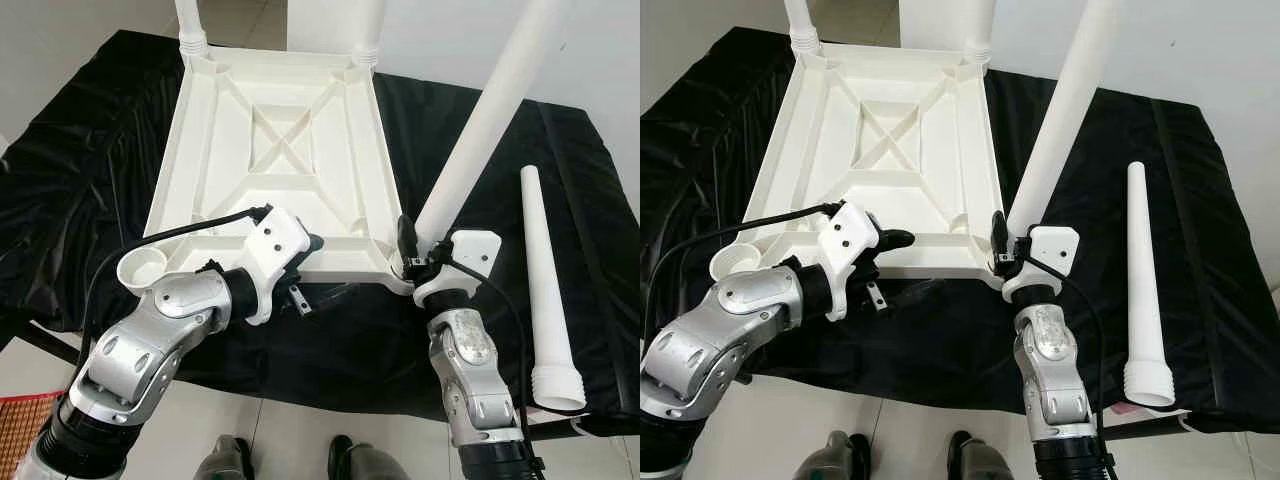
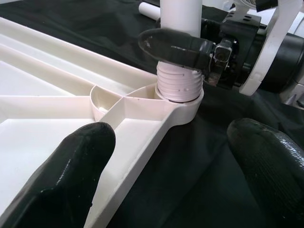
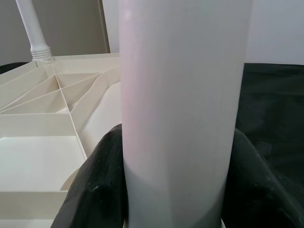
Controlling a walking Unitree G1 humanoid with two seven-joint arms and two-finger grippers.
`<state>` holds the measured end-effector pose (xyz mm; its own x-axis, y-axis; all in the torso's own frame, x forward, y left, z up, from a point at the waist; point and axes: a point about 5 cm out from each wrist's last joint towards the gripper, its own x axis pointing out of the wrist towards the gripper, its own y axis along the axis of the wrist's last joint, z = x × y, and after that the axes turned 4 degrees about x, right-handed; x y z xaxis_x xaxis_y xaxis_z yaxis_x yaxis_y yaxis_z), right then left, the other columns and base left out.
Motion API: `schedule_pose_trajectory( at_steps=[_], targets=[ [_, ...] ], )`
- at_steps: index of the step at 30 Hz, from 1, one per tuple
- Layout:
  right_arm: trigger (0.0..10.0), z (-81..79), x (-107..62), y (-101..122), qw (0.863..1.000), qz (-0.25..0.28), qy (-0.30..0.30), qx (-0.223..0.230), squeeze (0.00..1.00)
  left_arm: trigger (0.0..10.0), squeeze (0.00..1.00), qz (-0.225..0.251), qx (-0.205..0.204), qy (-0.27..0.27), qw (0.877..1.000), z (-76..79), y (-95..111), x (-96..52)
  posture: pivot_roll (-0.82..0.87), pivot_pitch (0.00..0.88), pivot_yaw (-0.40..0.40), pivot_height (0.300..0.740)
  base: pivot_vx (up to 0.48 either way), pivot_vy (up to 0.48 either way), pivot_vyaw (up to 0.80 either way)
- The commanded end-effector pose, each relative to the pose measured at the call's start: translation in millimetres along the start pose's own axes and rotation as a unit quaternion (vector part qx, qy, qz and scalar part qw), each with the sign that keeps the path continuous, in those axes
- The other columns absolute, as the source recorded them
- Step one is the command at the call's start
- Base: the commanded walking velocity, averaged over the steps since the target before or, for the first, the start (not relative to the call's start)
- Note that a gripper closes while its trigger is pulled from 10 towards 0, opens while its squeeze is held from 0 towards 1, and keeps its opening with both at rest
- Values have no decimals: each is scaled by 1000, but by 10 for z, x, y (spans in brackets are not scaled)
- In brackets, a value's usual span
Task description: Building children table
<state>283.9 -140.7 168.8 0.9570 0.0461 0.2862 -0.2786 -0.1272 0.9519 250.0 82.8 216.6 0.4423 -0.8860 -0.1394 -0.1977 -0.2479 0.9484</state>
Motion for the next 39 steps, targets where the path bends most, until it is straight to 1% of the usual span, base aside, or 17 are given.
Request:
schedule_pose_trajectory(
  at_steps=[1,3,4,6,10,14,15,18,21,23,24,27,31,35,36,37,39],
  targets=[
    [10000,209,-149,-371,994,-103,-43,-14,0,10000,0,2,1,-5,1000,59,18,1,83,225,-23,740,0,0,0],
    [10000,200,-202,-377,994,-98,-35,-29,0,10000,0,3,1,-3,1000,53,22,0,84,228,-24,740,0,0,0],
    [10000,195,-233,-384,994,-97,-31,-27,0,10000,0,3,2,-2,1000,53,23,-1,84,231,-25,740,0,0,0],
    [10000,190,-296,-377,996,-81,-25,-36,0,10000,0,3,1,0,1000,51,23,-1,84,231,-25,740,0,0,0],
    [10000,179,-407,-391,997,-68,-17,-28,0,10000,0,4,0,1,1000,47,23,1,79,239,-23,740,0,0,0],
    [10000,183,-405,-384,997,-64,-18,-26,0,10000,0,6,-1,4,1000,31,27,8,76,240,-21,740,0,0,0],
    [10000,183,-389,-354,998,-55,-18,-23,0,10000,0,6,-2,3,1000,31,28,10,76,240,-21,740,0,0,0],
    [10000,191,-366,-326,998,-47,-15,-35,0,10000,0,6,-2,2,1000,28,28,17,72,241,-21,740,0,0,0],
    [10000,200,-398,-341,998,-42,-11,-46,0,10000,0,7,-1,2,1000,24,29,17,72,241,-21,740,0,0,0],
    [10000,209,-472,-389,998,-43,-8,-43,0,10000,0,8,-1,4,1000,21,31,18,72,240,-25,740,0,0,0],
    [10000,203,-494,-396,998,-37,-3,-52,0,10000,0,8,-2,5,1000,21,31,18,72,240,-27,740,0,0,0],
    [10000,193,-509,-400,998,-35,0,-44,0,10000,0,8,-2,5,1000,24,30,20,72,240,-27,740,0,0,0],
    [10000,206,-439,-356,999,-24,-6,-43,0,10000,0,10,-2,5,1000,21,34,28,70,238,-26,740,0,0,0],
    [10000,218,-437,-382,999,-28,-6,-45,0,10000,0,10,-1,5,1000,16,37,29,73,236,-27,740,0,0,0],
    [10000,222,-482,-433,998,-35,-5,-47,0,10000,0,9,-1,7,1000,13,39,25,76,236,-29,740,0,0,0],
    [10000,222,-482,-433,998,-35,-5,-47,0,10000,0,9,-1,7,1000,13,39,25,76,236,-29,740,0,0,0],
    [10000,227,-552,-493,997,-42,5,-61,0,10000,0,9,-1,7,1000,14,40,22,76,236,-29,740,0,0,0]
  ],
)
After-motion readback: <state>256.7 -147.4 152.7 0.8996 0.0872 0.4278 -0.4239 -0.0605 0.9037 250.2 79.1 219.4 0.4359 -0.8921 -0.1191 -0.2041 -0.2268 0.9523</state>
